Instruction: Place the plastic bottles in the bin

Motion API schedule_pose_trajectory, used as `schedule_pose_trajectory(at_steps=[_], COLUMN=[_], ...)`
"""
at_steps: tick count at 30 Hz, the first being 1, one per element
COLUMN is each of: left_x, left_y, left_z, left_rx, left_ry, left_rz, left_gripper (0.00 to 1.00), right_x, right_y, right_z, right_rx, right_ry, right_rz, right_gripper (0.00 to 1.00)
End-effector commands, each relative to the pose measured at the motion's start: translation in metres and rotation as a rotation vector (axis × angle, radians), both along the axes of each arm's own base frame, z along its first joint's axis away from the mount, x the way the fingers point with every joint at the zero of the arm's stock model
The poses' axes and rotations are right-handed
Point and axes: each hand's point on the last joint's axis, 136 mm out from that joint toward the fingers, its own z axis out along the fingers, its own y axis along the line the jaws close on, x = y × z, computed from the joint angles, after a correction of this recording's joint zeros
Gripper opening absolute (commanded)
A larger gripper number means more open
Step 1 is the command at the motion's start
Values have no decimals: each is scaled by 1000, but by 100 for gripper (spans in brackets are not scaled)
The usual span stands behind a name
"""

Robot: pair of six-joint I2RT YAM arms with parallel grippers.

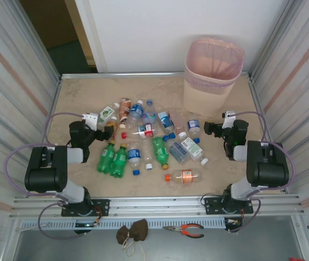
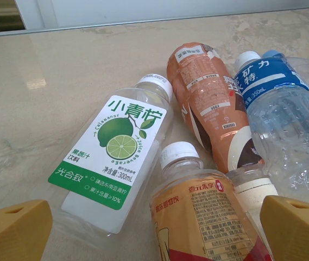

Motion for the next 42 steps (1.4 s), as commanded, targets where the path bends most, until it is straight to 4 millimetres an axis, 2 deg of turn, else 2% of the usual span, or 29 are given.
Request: schedule_pose_trajectory(at_steps=[1, 29, 36, 42], left_x=[-1, 0, 3, 4], left_y=[-2, -1, 8, 4], left_z=[5, 5, 5, 13], left_rx=[16, 13, 13, 48], left_ry=[-31, -30, -20, -1], left_rz=[-23, -21, 34, 42], left_gripper=[99, 99, 99, 99], right_x=[-1, -1, 0, 0], right_y=[2, 2, -1, -2], right_z=[3, 3, 4, 15], right_rx=[-9, -8, -14, -30], right_ry=[-18, -19, -17, -2], right_rz=[16, 15, -9, -28], right_gripper=[99, 99, 99, 99])
